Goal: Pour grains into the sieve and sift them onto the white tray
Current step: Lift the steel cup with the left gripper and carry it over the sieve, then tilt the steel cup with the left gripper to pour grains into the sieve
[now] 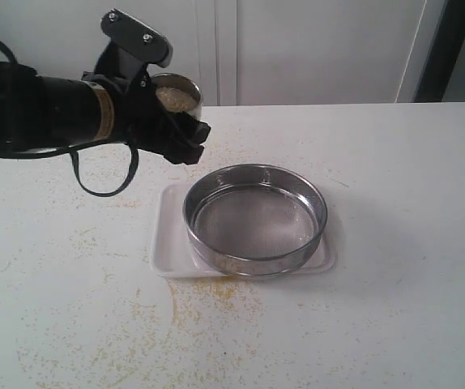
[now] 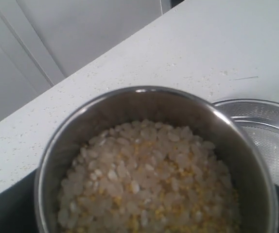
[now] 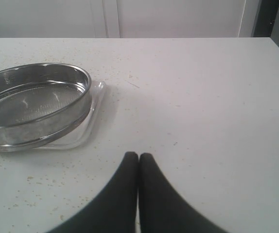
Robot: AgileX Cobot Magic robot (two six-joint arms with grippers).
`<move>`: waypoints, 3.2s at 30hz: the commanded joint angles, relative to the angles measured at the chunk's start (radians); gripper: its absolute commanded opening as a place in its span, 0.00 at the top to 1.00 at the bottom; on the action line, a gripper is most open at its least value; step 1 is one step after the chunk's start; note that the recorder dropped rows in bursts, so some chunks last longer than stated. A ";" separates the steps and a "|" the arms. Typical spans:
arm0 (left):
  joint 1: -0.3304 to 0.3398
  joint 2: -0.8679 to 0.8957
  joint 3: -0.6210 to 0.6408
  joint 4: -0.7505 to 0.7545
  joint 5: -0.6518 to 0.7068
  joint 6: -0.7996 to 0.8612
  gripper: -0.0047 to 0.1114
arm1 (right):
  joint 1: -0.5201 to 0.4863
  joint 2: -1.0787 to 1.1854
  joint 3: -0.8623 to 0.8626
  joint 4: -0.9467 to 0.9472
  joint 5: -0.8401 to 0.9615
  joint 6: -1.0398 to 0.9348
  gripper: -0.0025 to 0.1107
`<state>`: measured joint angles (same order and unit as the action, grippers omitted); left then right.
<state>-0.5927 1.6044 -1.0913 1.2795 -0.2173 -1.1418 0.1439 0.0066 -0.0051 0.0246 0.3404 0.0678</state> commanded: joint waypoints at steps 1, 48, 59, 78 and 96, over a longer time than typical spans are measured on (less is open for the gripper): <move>-0.055 0.031 -0.046 0.025 0.086 -0.005 0.96 | 0.003 -0.007 0.005 0.000 -0.004 0.004 0.98; -0.188 0.200 -0.178 0.386 0.204 0.251 0.96 | 0.003 -0.007 0.005 0.000 -0.004 0.004 0.98; -0.188 0.200 -0.178 0.464 0.204 0.287 0.96 | 0.003 -0.007 0.005 0.000 -0.004 0.004 0.98; -0.188 0.265 -0.178 0.465 0.210 0.376 0.96 | 0.003 -0.007 0.005 0.000 -0.004 0.020 0.98; -0.188 0.292 -0.178 0.465 0.223 0.517 0.96 | 0.003 -0.007 0.005 0.000 -0.004 0.020 0.98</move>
<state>-0.7769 1.9088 -1.2621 1.7239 -0.0140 -0.6318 0.1439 0.0066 -0.0051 0.0246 0.3404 0.0797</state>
